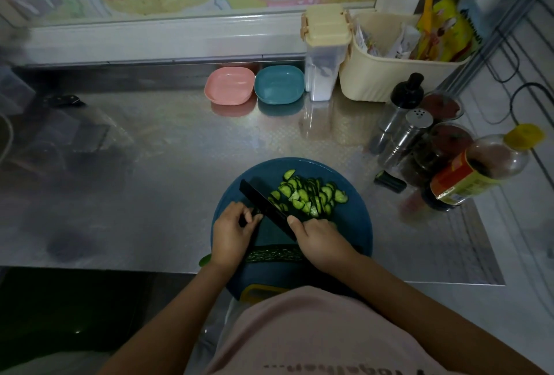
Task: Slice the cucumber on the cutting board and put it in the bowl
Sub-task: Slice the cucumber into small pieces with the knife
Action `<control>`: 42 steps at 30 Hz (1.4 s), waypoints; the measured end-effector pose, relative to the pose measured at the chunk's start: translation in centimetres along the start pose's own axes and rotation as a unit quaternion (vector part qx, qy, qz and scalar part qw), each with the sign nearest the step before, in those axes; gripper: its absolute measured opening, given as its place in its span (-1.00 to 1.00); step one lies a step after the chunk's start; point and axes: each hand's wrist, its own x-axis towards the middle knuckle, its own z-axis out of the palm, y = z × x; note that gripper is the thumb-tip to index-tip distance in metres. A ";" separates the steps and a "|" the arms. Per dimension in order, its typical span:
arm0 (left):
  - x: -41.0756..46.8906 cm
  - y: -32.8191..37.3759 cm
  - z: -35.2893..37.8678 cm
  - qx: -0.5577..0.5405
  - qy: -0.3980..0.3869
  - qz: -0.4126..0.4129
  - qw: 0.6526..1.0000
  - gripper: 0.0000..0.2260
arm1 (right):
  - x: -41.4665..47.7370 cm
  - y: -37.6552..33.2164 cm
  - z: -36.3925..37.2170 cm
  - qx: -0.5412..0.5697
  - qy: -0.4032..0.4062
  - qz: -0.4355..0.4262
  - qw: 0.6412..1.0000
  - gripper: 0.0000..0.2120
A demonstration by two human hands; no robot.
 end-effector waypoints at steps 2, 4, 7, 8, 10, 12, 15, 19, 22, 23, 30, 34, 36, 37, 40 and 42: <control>0.0 0.1 0.0 0.002 -0.001 -0.004 1.000 -0.65 | -0.1 0.0 0.0 0.001 0.000 -0.003 1.000 -0.44; 0.0 0.2 -0.1 0.007 -0.004 -0.006 1.000 -0.65 | -0.2 -0.2 -0.1 0.002 -0.002 -0.009 1.000 -0.48; 0.0 0.3 -0.2 0.012 -0.005 -0.001 1.000 -0.66 | -0.4 -0.7 -0.4 0.021 0.004 -0.010 1.000 -0.52; 0.0 0.3 -0.2 0.013 -0.006 0.000 1.000 -0.67 | -0.5 -0.7 -0.4 0.024 0.007 -0.013 1.000 -0.54; 0.0 0.2 -0.2 0.012 -0.006 -0.001 1.000 -0.67 | -0.5 -0.7 -0.3 0.026 0.009 -0.014 1.000 -0.54; 0.0 0.1 -0.1 0.008 -0.005 -0.003 1.000 -0.68 | -0.4 -0.6 0.0 0.018 0.010 -0.021 1.000 -0.52; 0.0 0.0 -0.1 0.004 -0.003 -0.004 1.000 -0.69 | 0.0 -0.2 0.7 -0.011 0.021 -0.021 1.000 -0.44; 0.0 0.4 -0.2 0.002 -0.008 0.006 1.000 -0.68 | 0.5 -0.3 1.5 -0.054 0.028 -0.017 0.998 -0.43; 0.0 0.5 -0.3 0.014 -0.020 0.010 1.000 -0.67 | 0.9 -0.4 1.8 -0.057 0.024 -0.012 0.998 -0.43; 0.0 0.4 -0.5 0.017 -0.028 0.009 0.999 -0.67 | 1.0 -0.4 1.7 -0.054 0.024 -0.009 0.998 -0.43; -0.6 -0.4 -1.6 -0.003 -0.056 -0.009 0.998 -0.69 | 1.0 -0.1 1.7 -0.045 0.015 -0.009 0.999 -0.41; -0.7 -0.4 -1.3 -0.018 -0.034 -0.040 0.998 -0.67 | 0.8 0.4 1.4 -0.023 0.020 -0.007 1.000 -0.41; -0.7 -0.4 -1.3 -0.028 -0.036 -0.050 0.998 -0.69 | 0.6 0.4 1.2 -0.012 0.022 -0.010 1.000 -0.41; -0.7 -0.4 -1.3 -0.031 -0.037 -0.057 0.997 -0.71 | 0.6 0.4 1.2 -0.009 0.020 -0.012 1.000 -0.41; -0.7 -0.4 -1.4 -0.037 -0.035 -0.063 0.997 -0.72 | 0.6 0.2 1.3 -0.003 0.018 -0.020 1.000 -0.41; -0.8 -0.4 -1.4 -0.042 -0.033 -0.059 0.997 -0.70 | 0.6 0.2 1.3 0.001 0.021 -0.021 1.000 -0.41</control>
